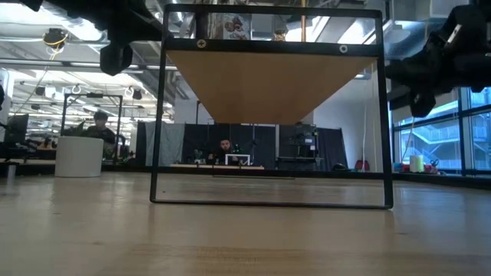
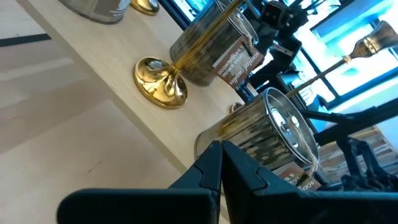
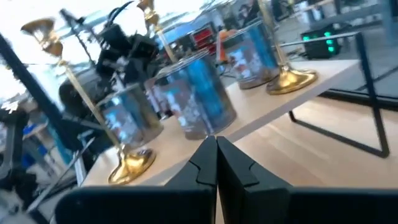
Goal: Pick & Place candle stick holders
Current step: Return to Home Position
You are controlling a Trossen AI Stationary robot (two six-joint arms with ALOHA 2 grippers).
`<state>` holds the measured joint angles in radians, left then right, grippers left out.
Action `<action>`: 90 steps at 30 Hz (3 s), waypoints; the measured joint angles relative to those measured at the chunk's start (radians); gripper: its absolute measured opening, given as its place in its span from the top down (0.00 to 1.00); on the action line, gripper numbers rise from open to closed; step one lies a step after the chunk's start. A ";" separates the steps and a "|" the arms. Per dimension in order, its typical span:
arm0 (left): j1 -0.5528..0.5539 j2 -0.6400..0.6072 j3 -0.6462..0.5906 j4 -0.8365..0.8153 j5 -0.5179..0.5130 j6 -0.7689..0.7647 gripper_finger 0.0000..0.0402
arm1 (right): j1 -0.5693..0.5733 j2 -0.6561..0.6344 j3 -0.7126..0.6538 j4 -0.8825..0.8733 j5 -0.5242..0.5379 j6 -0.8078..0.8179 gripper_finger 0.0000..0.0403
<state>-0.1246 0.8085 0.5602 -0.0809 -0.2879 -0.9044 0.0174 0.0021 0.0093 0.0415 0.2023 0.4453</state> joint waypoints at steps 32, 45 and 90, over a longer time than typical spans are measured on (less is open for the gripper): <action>-0.027 -0.258 -0.055 0.083 0.068 0.481 1.00 | 0.001 0.009 0.001 0.001 0.004 0.011 1.00; -0.077 -0.550 -0.206 0.090 0.018 0.563 1.00 | 0.001 0.009 0.001 0.001 0.004 0.010 1.00; -0.074 -0.757 -0.550 0.101 0.221 0.675 1.00 | 0.001 0.010 0.001 0.001 0.005 0.010 1.00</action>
<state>-0.1989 0.0519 0.0097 0.0200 -0.0669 -0.2299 0.0185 0.0120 0.0105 0.0427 0.2070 0.4553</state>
